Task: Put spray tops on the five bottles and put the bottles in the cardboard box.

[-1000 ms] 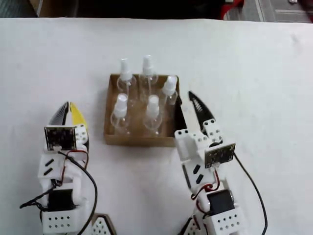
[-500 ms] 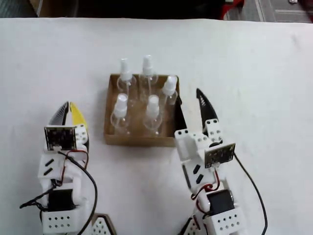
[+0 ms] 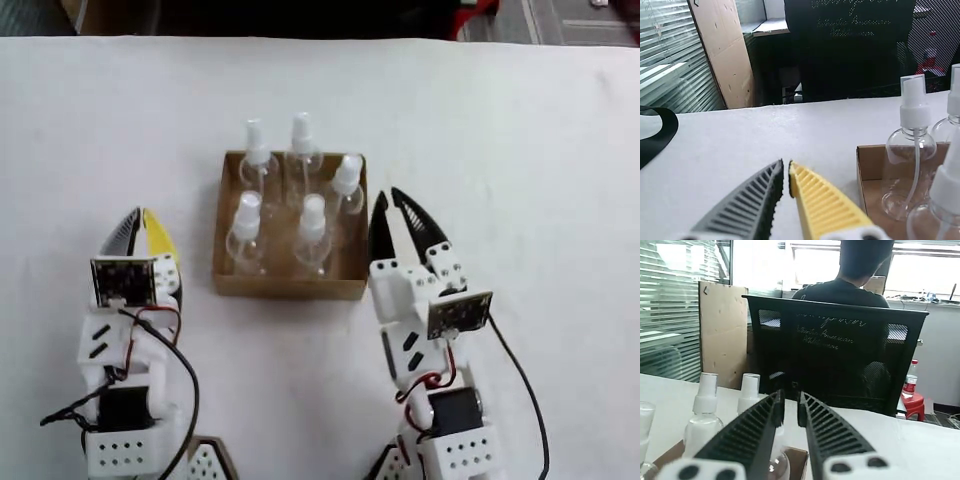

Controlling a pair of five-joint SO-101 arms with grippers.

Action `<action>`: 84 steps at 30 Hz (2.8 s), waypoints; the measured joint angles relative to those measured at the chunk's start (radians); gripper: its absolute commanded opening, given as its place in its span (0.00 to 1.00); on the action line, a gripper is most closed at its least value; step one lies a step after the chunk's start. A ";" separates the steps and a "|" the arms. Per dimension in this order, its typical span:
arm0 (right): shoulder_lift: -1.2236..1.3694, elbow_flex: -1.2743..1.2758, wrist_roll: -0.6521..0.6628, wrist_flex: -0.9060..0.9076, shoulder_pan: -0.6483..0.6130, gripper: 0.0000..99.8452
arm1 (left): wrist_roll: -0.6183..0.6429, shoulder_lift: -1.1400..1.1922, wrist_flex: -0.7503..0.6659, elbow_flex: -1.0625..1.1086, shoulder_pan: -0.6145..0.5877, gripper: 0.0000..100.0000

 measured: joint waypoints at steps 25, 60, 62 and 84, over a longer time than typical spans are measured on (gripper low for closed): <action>0.000 0.000 0.000 0.000 0.054 0.02 | 0.000 0.000 0.000 0.000 -0.003 0.02; 0.000 -0.048 0.000 0.199 0.121 0.02 | 0.000 0.000 0.057 -0.009 -0.037 0.02; 0.000 -0.048 0.000 0.204 0.121 0.02 | 0.000 0.000 0.057 -0.009 -0.037 0.02; 0.003 -0.146 -0.063 0.361 0.086 0.02 | 0.000 0.628 0.043 -0.336 -0.037 0.02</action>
